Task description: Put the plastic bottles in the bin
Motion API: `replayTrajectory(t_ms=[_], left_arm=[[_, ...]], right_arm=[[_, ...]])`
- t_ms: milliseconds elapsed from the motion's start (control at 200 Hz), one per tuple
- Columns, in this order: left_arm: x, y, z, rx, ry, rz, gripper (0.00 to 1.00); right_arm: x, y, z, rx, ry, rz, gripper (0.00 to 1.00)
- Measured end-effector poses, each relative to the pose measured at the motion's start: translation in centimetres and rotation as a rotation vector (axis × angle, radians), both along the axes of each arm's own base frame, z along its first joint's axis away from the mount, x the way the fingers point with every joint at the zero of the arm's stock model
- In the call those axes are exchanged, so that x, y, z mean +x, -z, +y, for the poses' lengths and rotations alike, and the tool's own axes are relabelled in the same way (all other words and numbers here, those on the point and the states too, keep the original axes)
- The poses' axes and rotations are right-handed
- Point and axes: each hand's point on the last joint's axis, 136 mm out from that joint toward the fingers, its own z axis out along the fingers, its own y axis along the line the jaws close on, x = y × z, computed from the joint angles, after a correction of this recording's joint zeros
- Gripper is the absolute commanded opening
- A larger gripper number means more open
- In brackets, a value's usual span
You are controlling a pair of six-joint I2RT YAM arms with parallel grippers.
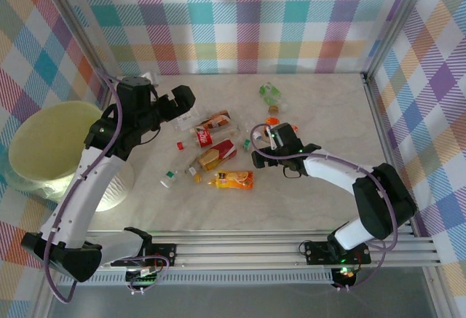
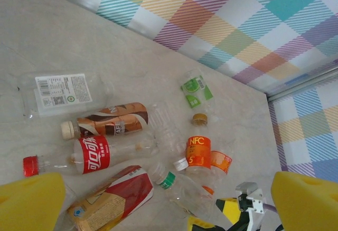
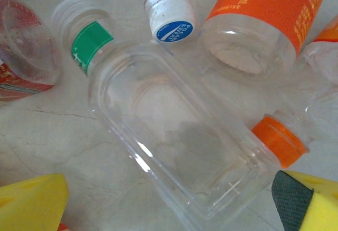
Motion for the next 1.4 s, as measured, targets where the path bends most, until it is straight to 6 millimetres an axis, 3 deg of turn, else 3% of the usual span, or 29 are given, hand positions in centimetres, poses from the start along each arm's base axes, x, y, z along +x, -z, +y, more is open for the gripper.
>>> replayTrajectory(t_ms=[200, 400, 530, 695, 1085, 1400], left_arm=[[-0.1, -0.1, 0.4, 0.007, -0.015, -0.006, 1.0], [-0.1, 0.0, 0.4, 0.01, -0.018, -0.005, 1.0], [-0.1, 0.3, 0.5, 0.016, -0.024, 0.001, 1.0], [-0.1, 0.9, 0.8, 0.032, -0.031, 0.011, 1.0], [0.2, 1.4, 0.8, 0.041, -0.036, 0.024, 1.0], [0.2, 1.9, 0.4, 0.04, -0.018, 0.038, 1.0]], right_arm=[[1.0, -0.4, 0.5, -0.043, -0.057, -0.036, 1.0], [2.2, 1.4, 2.4, -0.095, -0.178, 0.013, 1.0], [1.7, 2.1, 2.6, -0.106, -0.21, 0.05, 1.0], [1.1, 2.5, 2.4, -0.107, -0.201, 0.083, 0.9], [-0.1, 5.0, 2.4, -0.152, -0.158, 0.135, 0.81], [0.1, 5.0, 1.8, -0.188, -0.089, 0.083, 0.65]])
